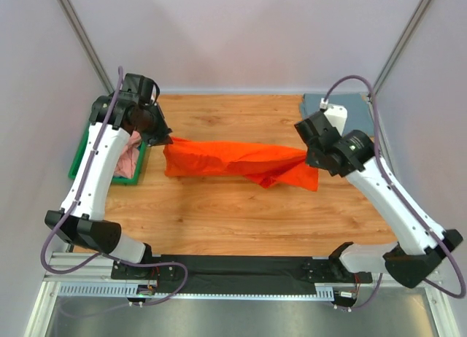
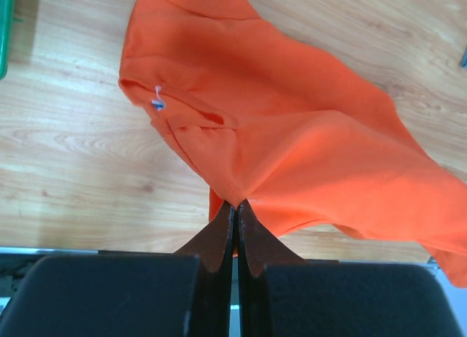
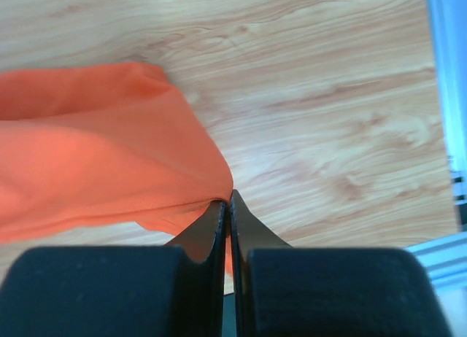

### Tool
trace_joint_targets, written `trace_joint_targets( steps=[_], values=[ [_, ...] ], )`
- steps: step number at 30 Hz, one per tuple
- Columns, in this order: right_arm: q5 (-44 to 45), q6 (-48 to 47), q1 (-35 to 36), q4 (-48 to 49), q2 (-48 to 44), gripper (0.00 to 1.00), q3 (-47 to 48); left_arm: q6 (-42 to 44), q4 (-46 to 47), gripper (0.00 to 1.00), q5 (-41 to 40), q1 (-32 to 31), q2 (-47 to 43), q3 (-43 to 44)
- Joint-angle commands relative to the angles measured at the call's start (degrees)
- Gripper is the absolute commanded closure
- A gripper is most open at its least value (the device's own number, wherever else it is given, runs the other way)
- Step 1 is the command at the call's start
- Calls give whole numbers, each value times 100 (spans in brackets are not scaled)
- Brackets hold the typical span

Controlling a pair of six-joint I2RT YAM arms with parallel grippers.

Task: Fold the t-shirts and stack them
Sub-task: Flatten the tshirt out

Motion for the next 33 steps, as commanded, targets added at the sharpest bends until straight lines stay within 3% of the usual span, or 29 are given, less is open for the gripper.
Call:
trace_joint_targets(
  steps=[1, 4, 9, 11, 13, 15, 18, 20, 24, 27, 33],
  values=[
    [714, -1028, -104, -1746, 616, 100, 129, -13, -312, 100, -173, 42, -3, -21],
    [891, -1526, -508, -1380, 775, 100, 330, -101, -146, 100, -384, 68, 15, -152],
    [995, -2643, -1650, -570, 1433, 100, 1261, -295, 67, 100, 72, 95, 663, 170],
    [1163, -2532, -1757, -709, 1819, 100, 2110, -269, -126, 100, 11, 95, 1032, 557],
    [970, -2461, -1714, -885, 1952, 100, 2492, -216, -416, 100, -129, 95, 1192, 1066],
    [1320, -2443, -1512, -1034, 2023, 100, 2617, -207, -531, 100, -191, 95, 1228, 1192],
    [1489, -2294, -1397, -1000, 1787, 100, 2092, -189, -287, 100, -182, 86, 957, 956],
    [1209, -2058, -1292, -1052, 1524, 100, 1626, -233, -137, 100, -191, 95, 659, 237],
    [76, -1425, -783, -1158, 969, 100, -154, -172, 152, 100, -191, 95, 253, -1447],
    [-655, -1117, -308, -1044, 801, 100, -949, -111, 286, 100, -191, 95, 155, -2067],
    [-806, -1344, -228, -467, 862, 98, -1075, -180, 522, 100, -191, 95, 199, -2298]
  ],
)
